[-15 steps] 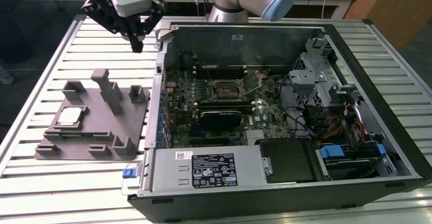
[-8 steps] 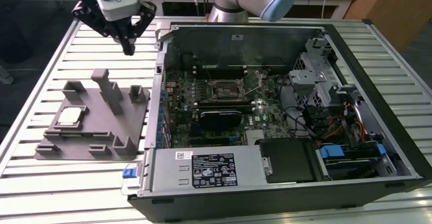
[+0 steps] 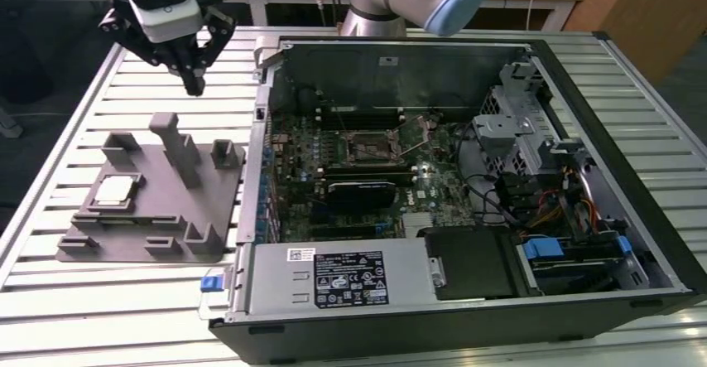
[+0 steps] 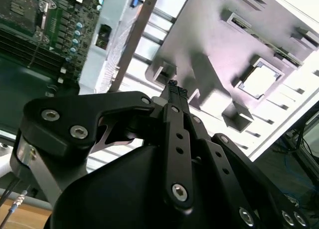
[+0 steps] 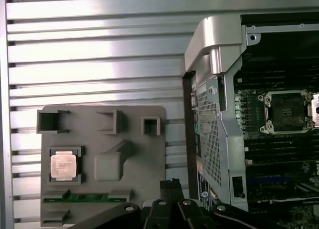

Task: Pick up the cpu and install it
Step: 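Reach for the cpu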

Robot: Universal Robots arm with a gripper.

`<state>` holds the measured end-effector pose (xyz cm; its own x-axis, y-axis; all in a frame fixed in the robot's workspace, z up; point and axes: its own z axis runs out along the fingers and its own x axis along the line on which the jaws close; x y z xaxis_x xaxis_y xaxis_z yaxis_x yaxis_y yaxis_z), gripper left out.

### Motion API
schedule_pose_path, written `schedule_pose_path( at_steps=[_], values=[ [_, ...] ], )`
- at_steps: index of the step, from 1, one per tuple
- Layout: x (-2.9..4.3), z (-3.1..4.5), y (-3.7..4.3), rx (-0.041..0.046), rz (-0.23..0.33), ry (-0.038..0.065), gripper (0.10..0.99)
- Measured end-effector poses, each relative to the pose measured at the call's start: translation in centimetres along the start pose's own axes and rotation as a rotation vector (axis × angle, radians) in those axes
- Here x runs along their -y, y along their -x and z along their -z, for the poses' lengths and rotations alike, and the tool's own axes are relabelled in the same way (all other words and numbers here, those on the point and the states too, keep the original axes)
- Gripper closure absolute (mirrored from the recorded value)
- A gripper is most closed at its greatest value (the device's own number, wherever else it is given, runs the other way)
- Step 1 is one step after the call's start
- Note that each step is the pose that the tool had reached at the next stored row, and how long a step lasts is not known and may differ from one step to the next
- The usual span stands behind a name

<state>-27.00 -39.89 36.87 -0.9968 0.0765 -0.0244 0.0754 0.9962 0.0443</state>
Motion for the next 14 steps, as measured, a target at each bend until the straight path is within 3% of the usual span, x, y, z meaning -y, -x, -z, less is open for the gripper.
schedule_pose_path(
  at_steps=[14],
  values=[
    [0.31, -1.11, -3.34, 0.0001, 0.000, 0.000, 0.980]
  ],
)
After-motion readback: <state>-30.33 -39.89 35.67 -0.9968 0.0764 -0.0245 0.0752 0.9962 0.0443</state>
